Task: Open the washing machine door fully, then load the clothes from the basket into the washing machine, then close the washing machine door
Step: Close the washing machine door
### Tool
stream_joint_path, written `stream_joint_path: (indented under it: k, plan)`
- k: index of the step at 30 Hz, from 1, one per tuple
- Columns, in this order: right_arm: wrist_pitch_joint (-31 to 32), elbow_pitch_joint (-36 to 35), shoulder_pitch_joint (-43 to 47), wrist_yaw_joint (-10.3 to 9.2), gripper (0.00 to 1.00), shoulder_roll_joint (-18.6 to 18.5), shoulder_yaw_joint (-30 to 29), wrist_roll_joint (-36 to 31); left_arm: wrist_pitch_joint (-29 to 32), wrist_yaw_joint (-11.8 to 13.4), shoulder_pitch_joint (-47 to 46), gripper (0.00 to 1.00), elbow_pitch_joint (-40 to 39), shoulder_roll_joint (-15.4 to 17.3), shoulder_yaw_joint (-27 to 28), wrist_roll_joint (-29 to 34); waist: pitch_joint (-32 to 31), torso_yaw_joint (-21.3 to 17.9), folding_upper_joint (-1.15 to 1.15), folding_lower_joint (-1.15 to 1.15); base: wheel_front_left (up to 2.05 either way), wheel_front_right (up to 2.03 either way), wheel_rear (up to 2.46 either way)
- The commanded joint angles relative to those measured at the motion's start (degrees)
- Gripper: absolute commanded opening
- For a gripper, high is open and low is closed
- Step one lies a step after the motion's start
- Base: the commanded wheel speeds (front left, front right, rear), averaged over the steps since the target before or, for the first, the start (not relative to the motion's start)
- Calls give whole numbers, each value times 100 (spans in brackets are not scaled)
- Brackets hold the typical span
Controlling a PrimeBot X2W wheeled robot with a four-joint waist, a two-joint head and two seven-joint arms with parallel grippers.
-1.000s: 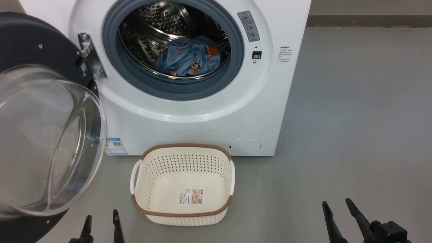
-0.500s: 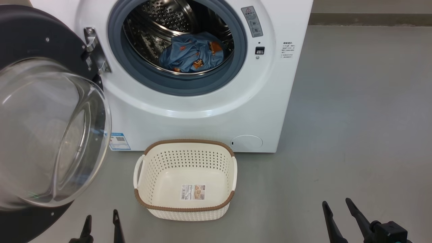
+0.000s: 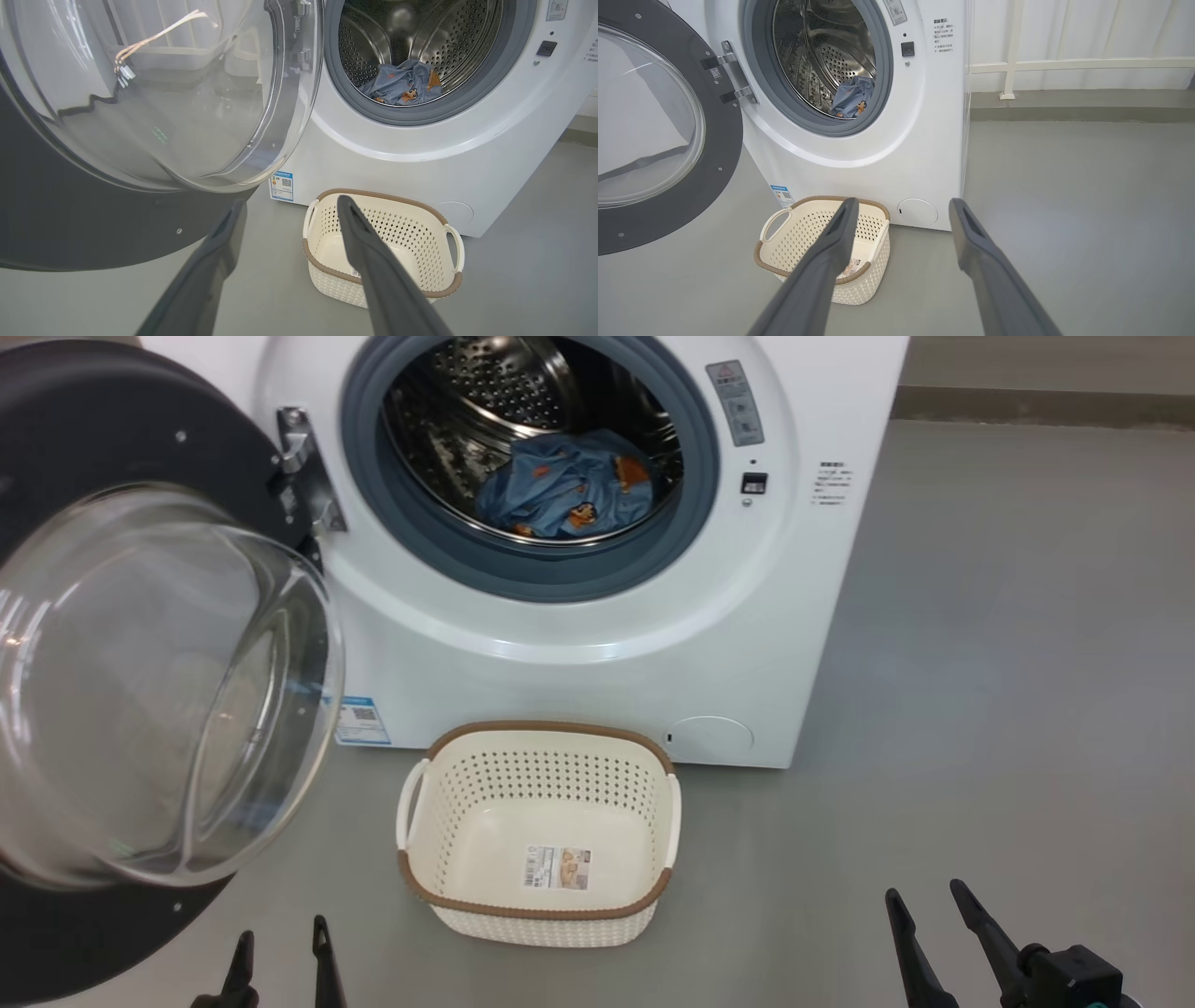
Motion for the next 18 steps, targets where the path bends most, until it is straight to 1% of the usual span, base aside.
stream_joint_path:
  k: [1, 18]
  plan:
    - [-28, -170, -133, 9, 100, -61, 154, -43, -48, 19, -96, 100, -132, 86, 180, 46, -41, 166, 0, 0, 0, 0, 0]
    - [-28, -180, -149, 9, 100, -81, 319, 30, -48, 174, 135, 100, -301, 85, 228, 6, -185, 1733, 0, 0, 0, 0, 0]
